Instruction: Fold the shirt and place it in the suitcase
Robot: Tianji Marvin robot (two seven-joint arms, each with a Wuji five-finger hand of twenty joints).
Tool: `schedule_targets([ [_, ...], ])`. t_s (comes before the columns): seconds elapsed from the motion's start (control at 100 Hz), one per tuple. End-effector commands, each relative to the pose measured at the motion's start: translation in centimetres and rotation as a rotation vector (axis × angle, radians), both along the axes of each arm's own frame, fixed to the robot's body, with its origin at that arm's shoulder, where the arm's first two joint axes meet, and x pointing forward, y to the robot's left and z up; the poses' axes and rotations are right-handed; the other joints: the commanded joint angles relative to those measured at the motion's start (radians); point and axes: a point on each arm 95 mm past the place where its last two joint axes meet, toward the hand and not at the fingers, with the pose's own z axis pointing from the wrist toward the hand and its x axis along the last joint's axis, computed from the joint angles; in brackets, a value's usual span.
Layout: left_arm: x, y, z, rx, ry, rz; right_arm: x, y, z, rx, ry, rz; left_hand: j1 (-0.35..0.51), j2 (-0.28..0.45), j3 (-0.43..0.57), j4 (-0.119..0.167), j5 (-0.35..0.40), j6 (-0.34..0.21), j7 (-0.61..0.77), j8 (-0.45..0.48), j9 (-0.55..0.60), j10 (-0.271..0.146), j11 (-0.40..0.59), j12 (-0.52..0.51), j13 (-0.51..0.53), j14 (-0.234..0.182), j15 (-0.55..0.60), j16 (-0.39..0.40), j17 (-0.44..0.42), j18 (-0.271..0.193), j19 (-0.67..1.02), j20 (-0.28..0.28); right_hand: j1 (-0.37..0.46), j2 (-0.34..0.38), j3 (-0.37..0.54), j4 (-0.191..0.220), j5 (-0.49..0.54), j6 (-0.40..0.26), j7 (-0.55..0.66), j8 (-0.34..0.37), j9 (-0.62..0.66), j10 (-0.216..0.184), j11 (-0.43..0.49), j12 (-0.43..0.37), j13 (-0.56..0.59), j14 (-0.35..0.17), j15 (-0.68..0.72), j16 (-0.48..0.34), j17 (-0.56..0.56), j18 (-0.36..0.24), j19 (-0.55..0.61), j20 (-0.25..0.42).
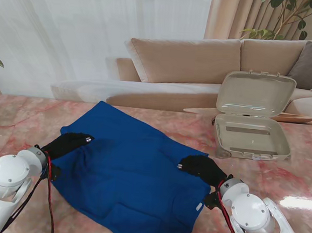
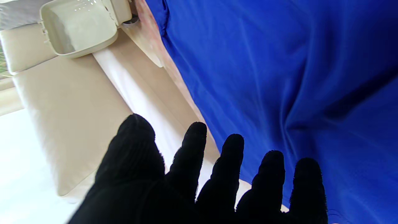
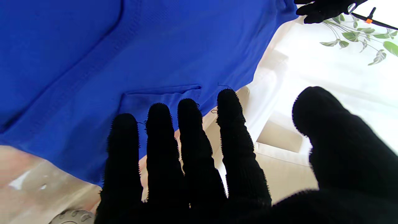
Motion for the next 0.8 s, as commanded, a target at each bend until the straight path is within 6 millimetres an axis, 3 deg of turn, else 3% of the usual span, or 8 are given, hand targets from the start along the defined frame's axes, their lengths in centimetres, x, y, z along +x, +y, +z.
schedule_targets([
  [0.0,0.1,0.5,-0.7,-0.001,0.032,0.010,-0.8,0.1,-1.1,-0.008,0.051,0.005,0.005,0.028,-0.037,0.000,-0.039,-0.041,-0.003,0.004,-0.015,-0.020,0.002,0.003,0.015,-0.029,0.018,-0.005,0.000,-0.025,-0.020,-0.008,-0.010,0.002,-0.015,-0.011,0.019,-0.032,0.019,0.015,0.013,-0.026,0.014,0.018,0.035,-0.006,0.018,0.017,0.006,-0.001,0.029,0.016],
  [0.46,-0.4,0.9,-3.3,0.046,0.151,-0.056,-0.2,0.3,-2.8,-0.052,0.139,0.033,0.011,0.032,-0.036,0.001,-0.051,-0.042,0.003,0.006,-0.026,-0.023,0.014,0.007,0.010,-0.032,0.019,-0.001,0.002,-0.031,-0.033,-0.006,-0.041,-0.028,0.056,-0.022,0.039,-0.025,0.033,0.009,0.029,-0.014,0.034,0.018,0.044,0.015,0.044,0.022,-0.004,0.019,0.067,0.014],
  [0.54,-0.7,1.1,-3.8,0.064,0.171,-0.068,0.0,0.3,-3.0,-0.059,0.150,0.037,0.011,0.035,-0.037,0.000,-0.056,-0.041,0.004,0.005,-0.032,-0.020,0.016,0.007,0.020,-0.022,0.031,0.010,0.001,-0.026,0.039,0.051,-0.037,-0.023,0.055,-0.023,0.039,-0.017,0.031,0.008,0.024,-0.008,0.033,0.018,0.039,0.019,0.045,0.022,-0.009,0.021,0.069,0.013],
  [0.79,-2.2,2.0,-5.0,0.122,0.235,-0.079,0.9,0.1,-3.5,-0.092,0.166,0.044,0.011,0.038,-0.037,0.001,-0.061,-0.039,0.004,0.004,-0.038,-0.015,0.019,0.008,0.017,-0.017,0.034,0.015,-0.001,-0.027,0.051,0.065,-0.014,0.003,0.022,-0.021,0.024,-0.003,0.019,0.005,0.003,0.000,0.027,0.017,0.018,0.019,0.041,0.020,-0.020,0.023,0.068,0.007],
])
